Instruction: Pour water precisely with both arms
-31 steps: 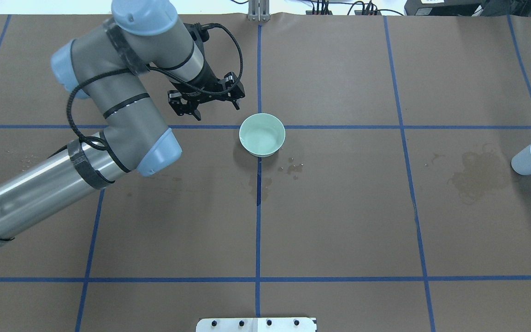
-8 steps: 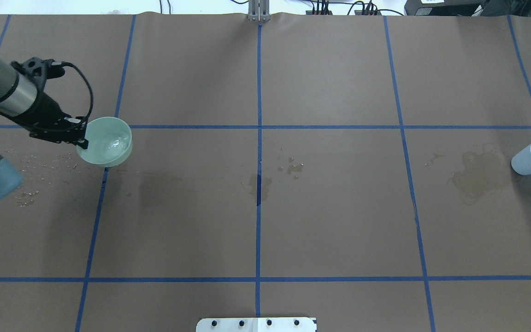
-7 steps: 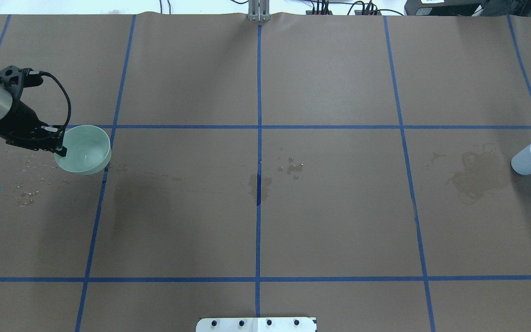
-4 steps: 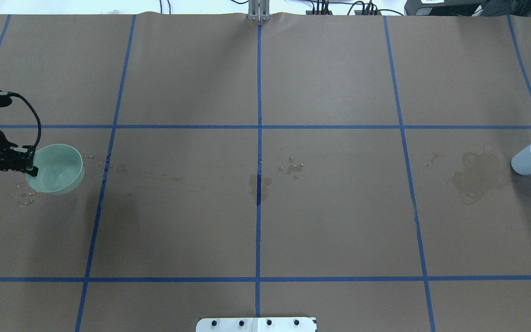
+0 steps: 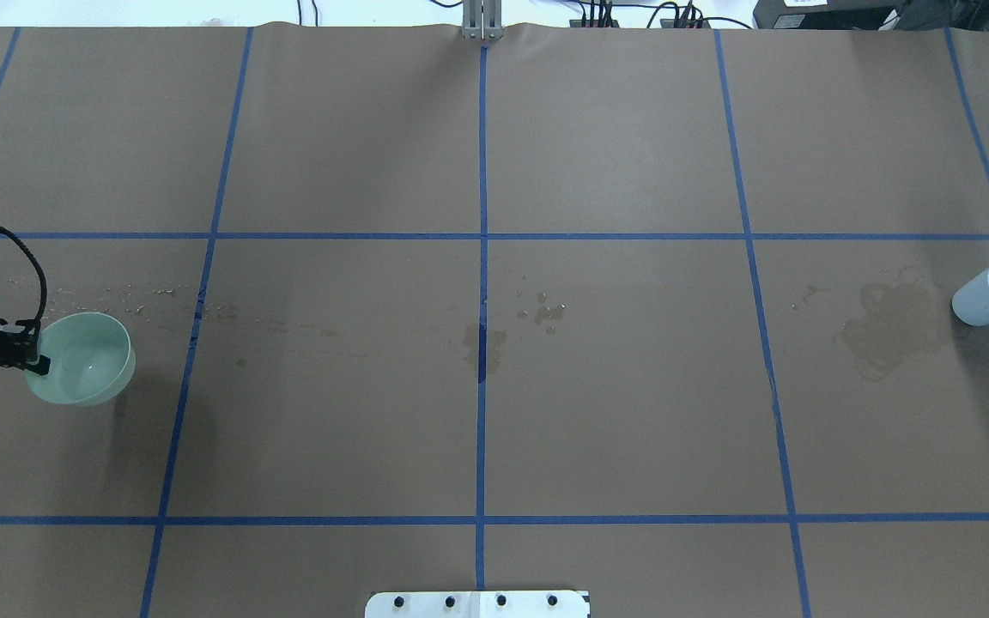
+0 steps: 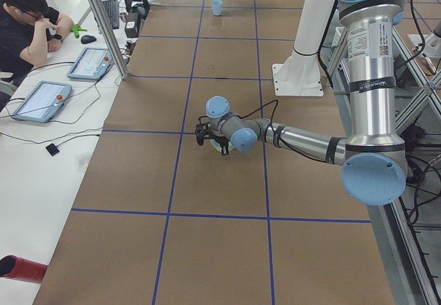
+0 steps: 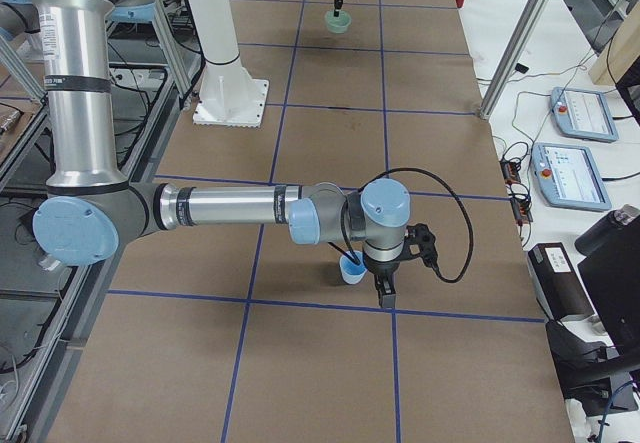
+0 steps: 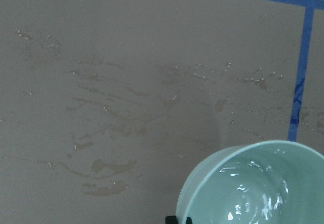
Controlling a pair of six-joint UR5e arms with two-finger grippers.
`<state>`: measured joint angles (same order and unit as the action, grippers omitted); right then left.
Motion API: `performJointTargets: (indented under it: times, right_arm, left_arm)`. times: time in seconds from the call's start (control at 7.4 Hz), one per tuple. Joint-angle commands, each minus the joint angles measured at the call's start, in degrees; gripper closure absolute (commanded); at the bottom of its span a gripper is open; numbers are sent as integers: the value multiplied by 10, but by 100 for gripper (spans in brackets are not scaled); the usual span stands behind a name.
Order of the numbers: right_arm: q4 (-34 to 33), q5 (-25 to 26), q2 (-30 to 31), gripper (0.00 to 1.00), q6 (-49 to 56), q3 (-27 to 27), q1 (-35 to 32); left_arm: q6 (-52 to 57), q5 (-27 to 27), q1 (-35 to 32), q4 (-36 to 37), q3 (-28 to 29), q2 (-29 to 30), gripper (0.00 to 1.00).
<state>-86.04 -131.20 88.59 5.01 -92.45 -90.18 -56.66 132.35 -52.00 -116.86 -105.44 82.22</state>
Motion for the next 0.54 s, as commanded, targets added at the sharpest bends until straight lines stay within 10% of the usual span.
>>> performJointTargets:
  times: [0.0,0.27,0.41]
  right_arm:
    - [0,1,0,1,0,1,0]
    - [0,1,1,1,0,1,0]
    - [0,0,1,1,0,0,0]
  left_arm:
    - [-31,0,37,-5,0,-7,100]
    - [-30,0,45,-6,-3,-27,100]
    - [-29,2,48,-6,-5,-28,59]
